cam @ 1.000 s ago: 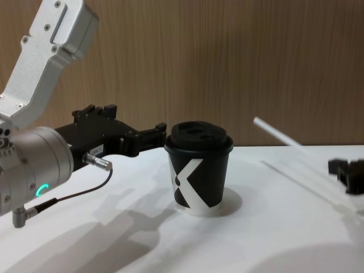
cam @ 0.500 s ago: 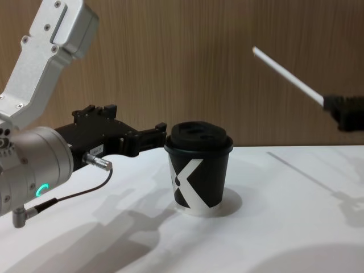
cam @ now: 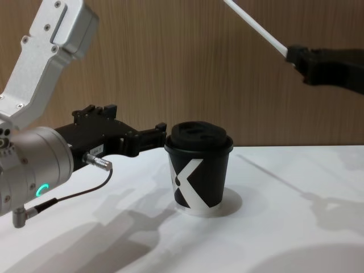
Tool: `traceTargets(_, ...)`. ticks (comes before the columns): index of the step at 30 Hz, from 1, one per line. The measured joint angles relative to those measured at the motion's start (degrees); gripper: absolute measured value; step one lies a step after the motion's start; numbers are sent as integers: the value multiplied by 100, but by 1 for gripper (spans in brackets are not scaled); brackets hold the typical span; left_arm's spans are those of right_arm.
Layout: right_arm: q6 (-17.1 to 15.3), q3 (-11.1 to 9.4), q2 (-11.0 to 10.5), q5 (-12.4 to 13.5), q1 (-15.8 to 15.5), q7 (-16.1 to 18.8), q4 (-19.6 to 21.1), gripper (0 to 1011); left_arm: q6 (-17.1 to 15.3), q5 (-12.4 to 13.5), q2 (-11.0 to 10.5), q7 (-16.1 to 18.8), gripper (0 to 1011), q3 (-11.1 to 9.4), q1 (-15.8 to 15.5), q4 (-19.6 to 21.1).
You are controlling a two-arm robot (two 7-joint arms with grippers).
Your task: Pick up the straw with one hand, pass it to the other hand, and insert it into the cup.
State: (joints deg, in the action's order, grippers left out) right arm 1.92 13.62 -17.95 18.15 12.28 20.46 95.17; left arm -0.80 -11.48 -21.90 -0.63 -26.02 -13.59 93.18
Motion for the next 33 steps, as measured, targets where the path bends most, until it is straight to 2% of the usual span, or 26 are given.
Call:
traceTargets(9, 197, 120, -21, 449, 150, 603, -16, 6, 0, 0, 0, 0, 1003, 0, 0, 0)
traceTargets(16, 223, 184, -88, 909, 261, 1148, -60, 6, 0, 0, 0, 0, 1003, 0, 0, 0)
traceTargets(27, 181, 232, -149, 1328, 332, 1554, -71, 6, 0, -10, 2, -7, 1003, 26, 18, 13)
traceTargets(33, 161, 244, -165, 1439, 350, 1661, -71, 6, 13, -180, -26, -104, 1003, 154, 95, 161)
